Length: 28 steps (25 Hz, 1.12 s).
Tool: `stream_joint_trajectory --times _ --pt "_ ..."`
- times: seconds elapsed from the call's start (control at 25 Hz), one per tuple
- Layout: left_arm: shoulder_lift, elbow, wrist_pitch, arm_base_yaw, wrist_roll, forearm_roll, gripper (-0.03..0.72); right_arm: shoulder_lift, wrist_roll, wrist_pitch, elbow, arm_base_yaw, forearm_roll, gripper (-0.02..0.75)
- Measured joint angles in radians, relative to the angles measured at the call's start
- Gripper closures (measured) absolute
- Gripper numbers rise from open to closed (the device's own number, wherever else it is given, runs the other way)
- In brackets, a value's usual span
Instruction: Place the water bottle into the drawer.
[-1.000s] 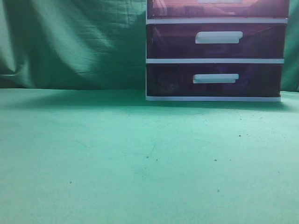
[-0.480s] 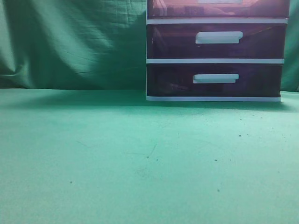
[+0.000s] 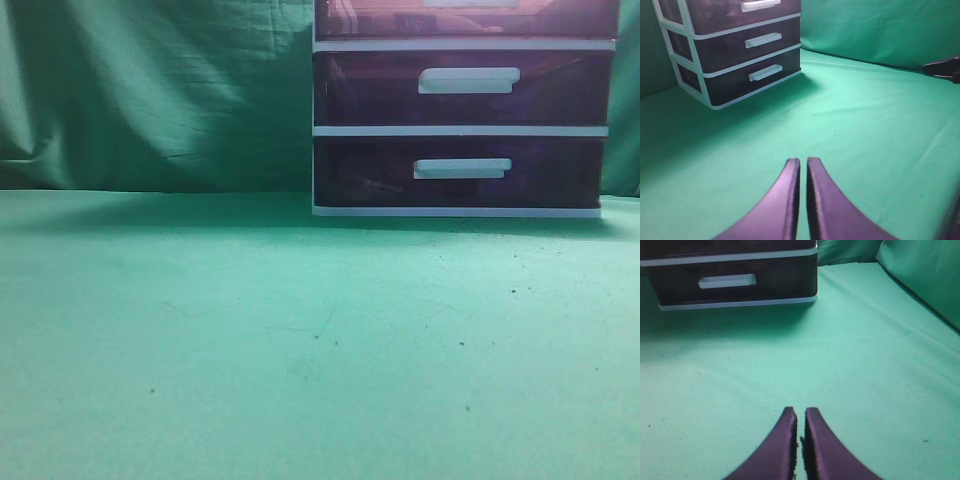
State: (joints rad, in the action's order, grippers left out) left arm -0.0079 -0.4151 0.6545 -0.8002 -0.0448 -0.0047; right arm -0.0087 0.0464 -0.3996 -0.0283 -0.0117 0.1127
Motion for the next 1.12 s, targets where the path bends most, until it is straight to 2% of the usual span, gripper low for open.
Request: stream_joint_trajectory --times 0.76,0.88,1.0,1.12 --pt "0.0 0.0 0.0 0.002 0.0 0.006 0.688 0.0 0.0 -0.004 0.0 -0.001 0.0 0.69" --pt "0.0 0.003 -0.003 0.076 -0.002 0.013 0.688 0.0 0.0 -0.004 0.0 -0.001 0.0 0.69" --pt "0.0 0.053 -0.076 0.219 -0.004 0.013 0.688 0.0 0.0 -0.004 0.0 -0.002 0.0 0.69" --pt "-0.001 0.155 -0.216 0.383 -0.004 0.001 0.688 0.0 0.0 -0.004 0.0 -0.002 0.0 0.69"
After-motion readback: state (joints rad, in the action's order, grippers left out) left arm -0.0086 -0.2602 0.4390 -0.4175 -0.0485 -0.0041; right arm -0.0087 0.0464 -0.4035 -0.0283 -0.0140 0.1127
